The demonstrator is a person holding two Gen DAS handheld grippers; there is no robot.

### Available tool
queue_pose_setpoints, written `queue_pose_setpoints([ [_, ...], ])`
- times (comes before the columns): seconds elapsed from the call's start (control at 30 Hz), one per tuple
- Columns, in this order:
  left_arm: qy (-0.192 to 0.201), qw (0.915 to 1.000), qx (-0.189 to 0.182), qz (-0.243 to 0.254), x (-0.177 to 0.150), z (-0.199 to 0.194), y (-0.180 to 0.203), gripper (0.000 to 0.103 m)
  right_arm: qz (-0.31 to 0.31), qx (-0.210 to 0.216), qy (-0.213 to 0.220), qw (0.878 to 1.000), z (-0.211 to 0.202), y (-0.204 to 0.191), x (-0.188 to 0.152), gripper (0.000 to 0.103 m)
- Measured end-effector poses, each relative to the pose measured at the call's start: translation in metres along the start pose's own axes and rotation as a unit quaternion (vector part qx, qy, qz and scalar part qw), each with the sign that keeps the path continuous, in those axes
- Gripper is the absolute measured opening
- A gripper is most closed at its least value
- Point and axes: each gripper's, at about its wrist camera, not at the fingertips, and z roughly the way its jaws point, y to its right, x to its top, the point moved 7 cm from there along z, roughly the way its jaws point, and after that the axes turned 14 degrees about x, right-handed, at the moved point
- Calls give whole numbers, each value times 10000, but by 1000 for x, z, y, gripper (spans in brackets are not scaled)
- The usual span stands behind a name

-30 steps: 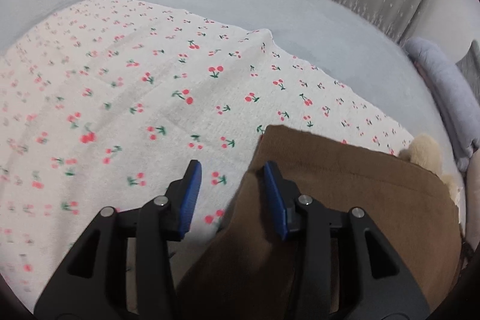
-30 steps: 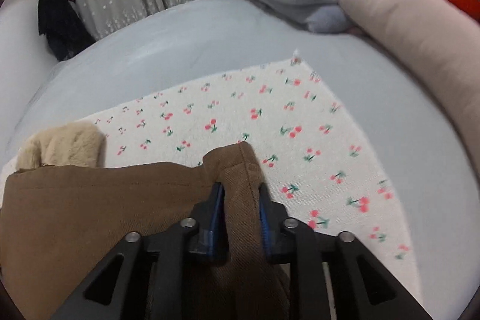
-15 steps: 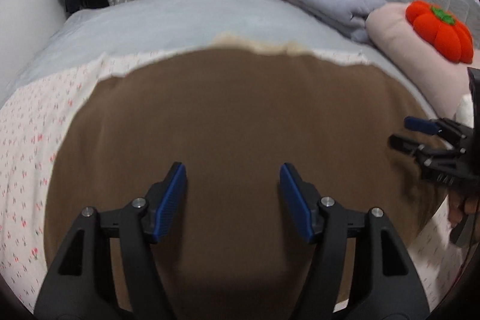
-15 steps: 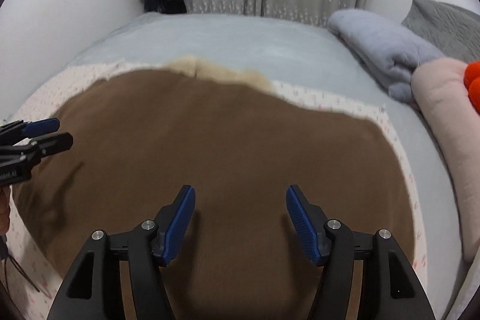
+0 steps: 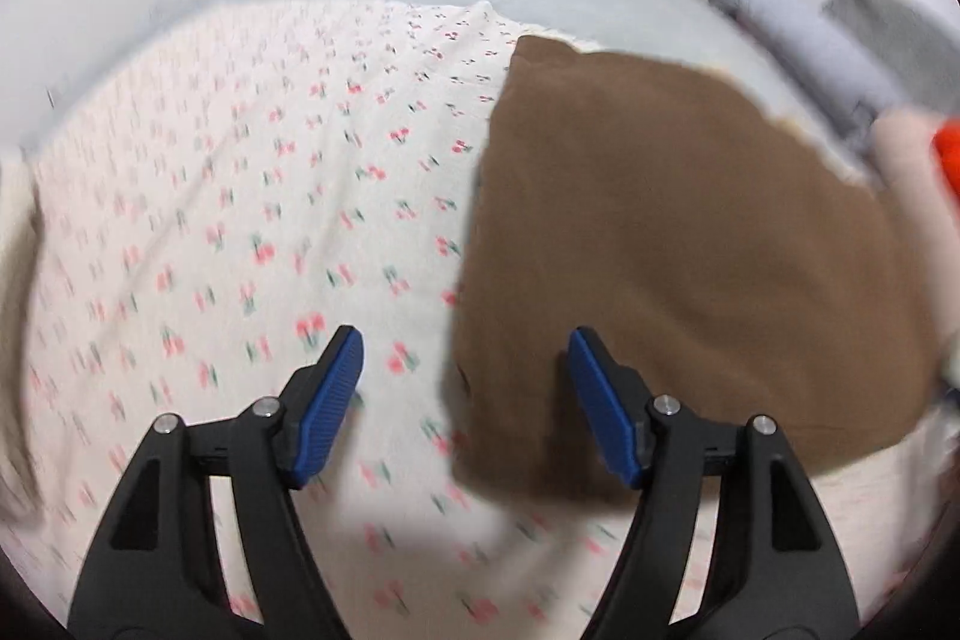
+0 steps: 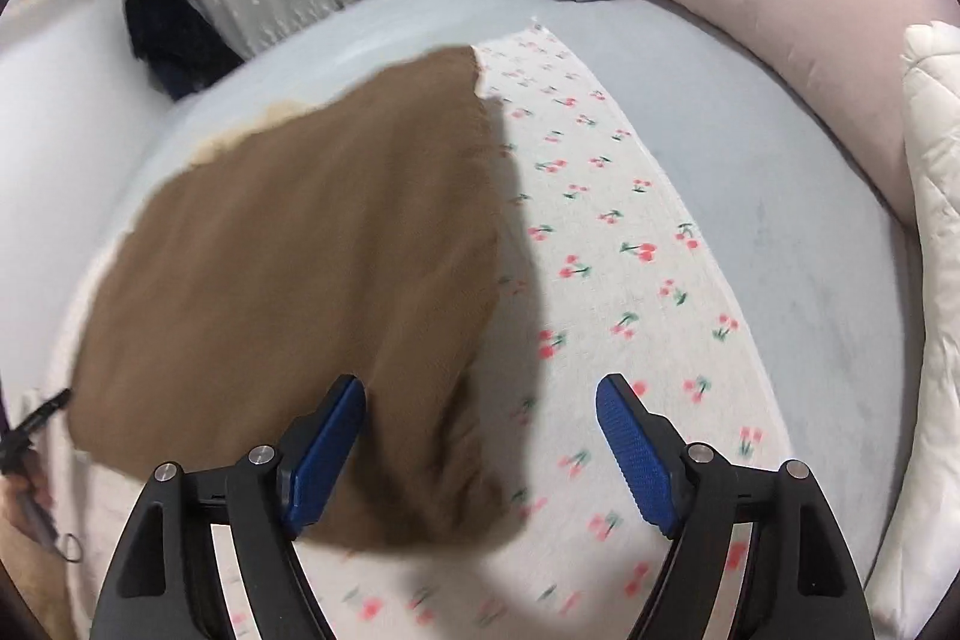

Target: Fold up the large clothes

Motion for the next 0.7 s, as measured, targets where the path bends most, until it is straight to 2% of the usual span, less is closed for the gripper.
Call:
queue_pose_setpoints([
  [0.07,-273,9981,-466,-299,-11,-9,-6,84,71,223,-10,9997,-9,-13,-10,83],
  [0.1,-394,9956,-718,-462,-17,-13,-7,84,193,369,-48,9991,-11,-17,-16,83],
  [0.17,-755,9858,-1247,-829,-36,-16,2,84,518,610,-108,9967,-15,-24,-39,86],
  [0.2,-976,9791,-1478,-1000,-50,-14,9,84,715,746,-138,9946,-16,-23,-49,86],
  [0.3,-1680,9464,-2346,-1449,-77,8,30,84,1287,1170,-271,9844,-9,-16,-73,86],
  [0.33,-1758,9397,-2481,-1563,-82,12,34,84,1513,1338,-320,9789,-3,-12,-81,86],
  [0.4,-1525,9349,-2671,-1771,-83,15,37,84,1770,1597,-244,9709,5,-7,-87,87],
  [0.43,-1371,9303,-2827,-1892,-78,17,39,84,1771,1697,-86,9694,4,-10,-87,92],
  [0.5,-1291,9147,-3072,-2288,-70,24,43,82,1884,1984,-31,9618,7,-17,-86,93],
  [0.57,-1263,9067,-3082,-2589,-63,33,46,78,2130,2360,57,9481,17,-24,-79,93],
  [0.63,-1171,9034,-2956,-2876,-54,44,50,71,2335,2467,239,9402,30,-25,-67,93],
  [0.7,-1019,9007,-2824,-3140,-47,53,50,56,2593,2461,472,9327,41,-23,-53,92],
])
